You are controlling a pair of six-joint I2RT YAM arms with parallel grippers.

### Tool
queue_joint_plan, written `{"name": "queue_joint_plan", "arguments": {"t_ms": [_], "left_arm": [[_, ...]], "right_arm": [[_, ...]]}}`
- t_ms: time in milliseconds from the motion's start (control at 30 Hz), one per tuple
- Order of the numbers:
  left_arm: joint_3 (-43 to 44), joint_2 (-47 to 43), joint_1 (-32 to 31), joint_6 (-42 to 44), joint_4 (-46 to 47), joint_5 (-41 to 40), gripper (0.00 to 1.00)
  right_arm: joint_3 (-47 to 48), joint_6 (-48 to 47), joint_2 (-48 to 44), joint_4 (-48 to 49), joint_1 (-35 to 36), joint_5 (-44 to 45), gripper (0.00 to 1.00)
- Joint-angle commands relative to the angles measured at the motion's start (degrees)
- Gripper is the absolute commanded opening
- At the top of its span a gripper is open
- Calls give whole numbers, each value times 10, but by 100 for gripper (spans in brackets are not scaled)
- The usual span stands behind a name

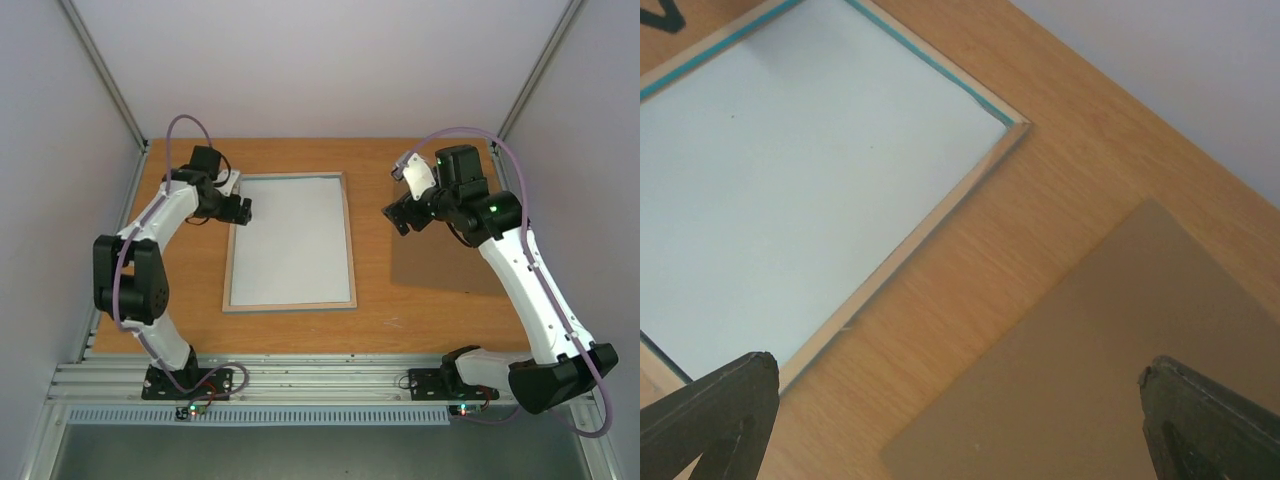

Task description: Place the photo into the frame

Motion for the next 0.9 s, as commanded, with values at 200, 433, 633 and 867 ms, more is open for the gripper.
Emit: {"name": "queue_joint_plan", "arguments": {"t_ms": [200, 433, 633, 867], "left_arm": [[-15, -83, 1, 62, 48, -30, 99], [10, -85, -76, 52, 77, -17, 99], [41, -19, -200, 18, 136, 16, 99], [268, 195, -331, -71, 129, 20, 99]], "right_arm": [[26, 35, 71, -54, -81, -96, 99], [48, 46, 182, -126, -245, -190, 98], [65, 20, 276, -137, -361, -192, 95], [150, -11, 396, -162, -500, -176, 95]]}}
